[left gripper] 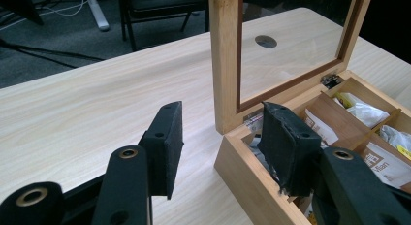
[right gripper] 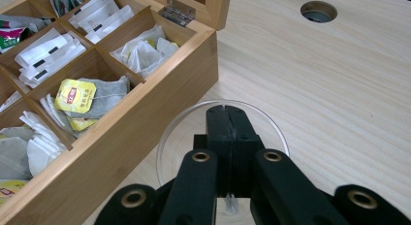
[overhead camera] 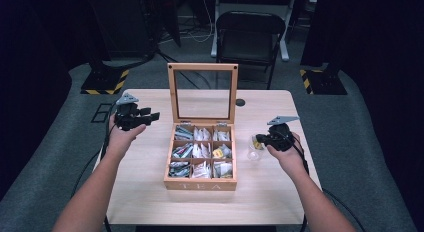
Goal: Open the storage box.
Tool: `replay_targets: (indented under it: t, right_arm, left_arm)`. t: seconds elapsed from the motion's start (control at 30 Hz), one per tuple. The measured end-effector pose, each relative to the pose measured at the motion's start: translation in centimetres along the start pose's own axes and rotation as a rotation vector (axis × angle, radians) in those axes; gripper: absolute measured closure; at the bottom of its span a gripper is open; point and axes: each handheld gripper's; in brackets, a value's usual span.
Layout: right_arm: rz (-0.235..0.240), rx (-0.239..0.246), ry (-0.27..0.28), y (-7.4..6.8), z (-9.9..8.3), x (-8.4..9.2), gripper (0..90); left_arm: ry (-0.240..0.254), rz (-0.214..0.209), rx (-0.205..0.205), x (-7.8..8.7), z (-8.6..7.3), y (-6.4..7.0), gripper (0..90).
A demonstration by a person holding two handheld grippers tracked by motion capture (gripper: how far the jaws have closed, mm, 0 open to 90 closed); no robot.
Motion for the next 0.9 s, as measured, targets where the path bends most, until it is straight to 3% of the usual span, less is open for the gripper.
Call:
replay_targets:
  t: [0.57, 0.9]
  right_arm:
    - [-0.002, 0.004, 0.003, -0.5, 0.2, 0.0, 77.9]
    - [0.023, 0.005, 0.01, -1.2, 1.5, 0.6, 67.4]
  left_arm:
    - [-0.001, -0.001, 0.001, 0.0, -0.2, -0.1, 50.2]
    - [0.0, -0.002, 0.005, 0.0, -0.1, -0.1, 49.9]
Point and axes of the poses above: each handheld gripper's, and its own axes: x roughly backward along the jaws, z roughly out of its top, y roughly to its right, and after that the axes turned 6 degrees about -x, right-handed
